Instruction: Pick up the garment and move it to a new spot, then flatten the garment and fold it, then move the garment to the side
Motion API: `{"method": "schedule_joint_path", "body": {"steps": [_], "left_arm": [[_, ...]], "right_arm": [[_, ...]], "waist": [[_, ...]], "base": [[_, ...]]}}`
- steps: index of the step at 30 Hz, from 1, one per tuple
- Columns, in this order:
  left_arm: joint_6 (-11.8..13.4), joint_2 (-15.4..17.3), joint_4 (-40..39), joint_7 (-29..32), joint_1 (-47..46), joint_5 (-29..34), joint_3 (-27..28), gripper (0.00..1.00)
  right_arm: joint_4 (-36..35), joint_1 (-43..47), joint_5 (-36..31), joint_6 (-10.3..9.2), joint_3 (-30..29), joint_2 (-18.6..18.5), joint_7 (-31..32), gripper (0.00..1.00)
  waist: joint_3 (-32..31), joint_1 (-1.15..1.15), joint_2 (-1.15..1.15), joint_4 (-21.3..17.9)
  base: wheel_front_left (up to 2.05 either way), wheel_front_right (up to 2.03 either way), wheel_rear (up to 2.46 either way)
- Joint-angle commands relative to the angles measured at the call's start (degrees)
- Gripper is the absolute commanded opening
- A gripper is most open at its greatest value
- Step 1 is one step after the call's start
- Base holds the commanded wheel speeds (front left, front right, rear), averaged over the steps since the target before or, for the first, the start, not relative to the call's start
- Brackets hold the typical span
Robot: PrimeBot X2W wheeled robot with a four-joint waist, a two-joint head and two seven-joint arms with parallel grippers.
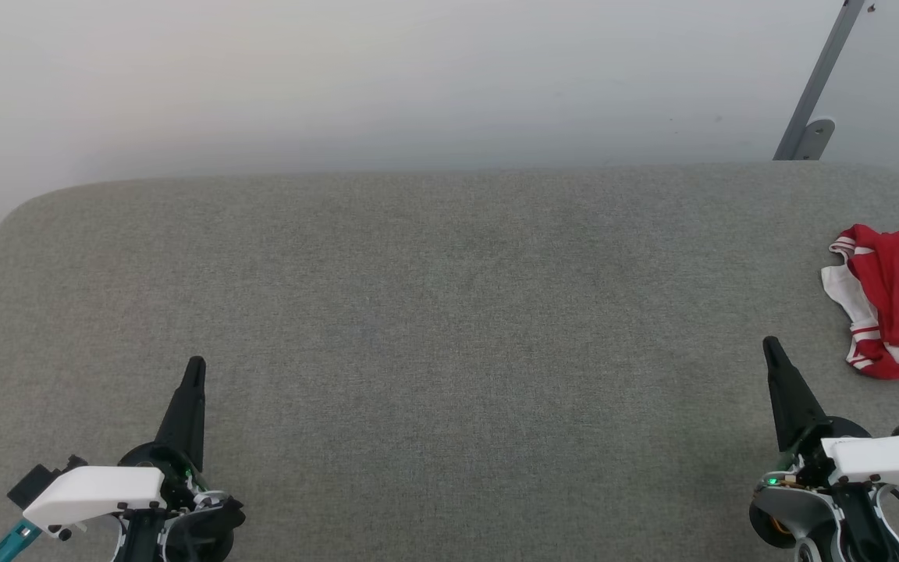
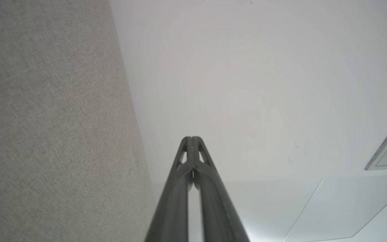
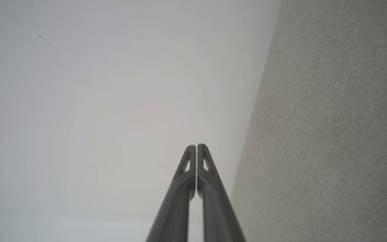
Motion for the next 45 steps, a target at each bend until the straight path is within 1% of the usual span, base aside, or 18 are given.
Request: {"method": "schedule_joint_path", "body": {"steps": [1,45], "left_arm": [[-0.2,0.1,0.0,0.1,-0.7,-0.1,0.0,0.0],[-0.2,0.1,0.0,0.1,-0.7,-0.2,0.0,0.0]], "right_arm": [[0.1,-0.3,0.2,-0.02,0.0,0.1,0.1,0.0],[0.1,-0.3,0.2,-0.02,0.0,0.1,0.1,0.0]], "waist": [[0.0,0.0,0.0,0.0],[0.0,0.0,0.0,0.0]], "base": [[0.0,0.0,0.0],[0.0,0.0,0.0]]}}
